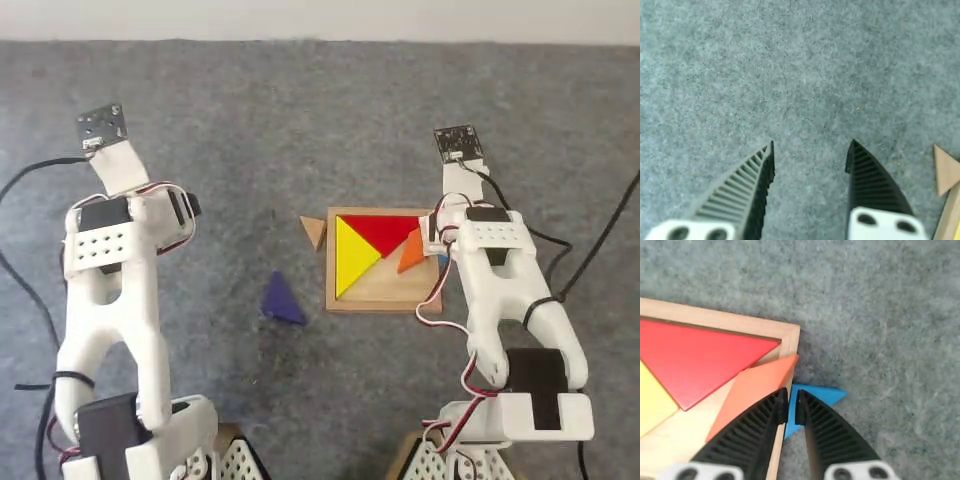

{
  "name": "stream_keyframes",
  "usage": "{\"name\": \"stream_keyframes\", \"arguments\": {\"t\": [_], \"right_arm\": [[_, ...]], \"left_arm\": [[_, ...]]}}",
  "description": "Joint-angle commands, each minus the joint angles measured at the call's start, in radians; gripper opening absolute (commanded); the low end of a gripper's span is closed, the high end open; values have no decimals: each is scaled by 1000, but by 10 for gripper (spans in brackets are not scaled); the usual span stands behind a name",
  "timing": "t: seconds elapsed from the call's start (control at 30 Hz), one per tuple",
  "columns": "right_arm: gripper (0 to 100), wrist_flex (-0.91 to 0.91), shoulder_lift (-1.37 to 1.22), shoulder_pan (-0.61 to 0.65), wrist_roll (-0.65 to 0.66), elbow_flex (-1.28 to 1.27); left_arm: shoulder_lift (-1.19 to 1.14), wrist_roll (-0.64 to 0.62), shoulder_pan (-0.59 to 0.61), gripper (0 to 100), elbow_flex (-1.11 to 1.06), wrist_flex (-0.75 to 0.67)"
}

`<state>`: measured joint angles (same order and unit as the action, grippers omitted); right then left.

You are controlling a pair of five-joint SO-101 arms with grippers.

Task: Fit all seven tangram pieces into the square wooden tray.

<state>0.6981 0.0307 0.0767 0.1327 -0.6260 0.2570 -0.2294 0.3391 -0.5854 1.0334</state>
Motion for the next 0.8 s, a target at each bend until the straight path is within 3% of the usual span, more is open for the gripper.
{"name": "stream_keyframes", "arguments": {"t": [0.0,0.47,0.67,0.77], "right_arm": [[40,-35,2,31,6,54],[42,-31,-90,24,31,140],[45,-22,166,-39,-18,14],[45,-18,343,-71,-17,-118]], "left_arm": [[46,9,5,224,4,-26],[46,12,-14,223,2,-26],[44,141,-276,222,-35,-18],[44,115,-376,224,-24,-28]]}}
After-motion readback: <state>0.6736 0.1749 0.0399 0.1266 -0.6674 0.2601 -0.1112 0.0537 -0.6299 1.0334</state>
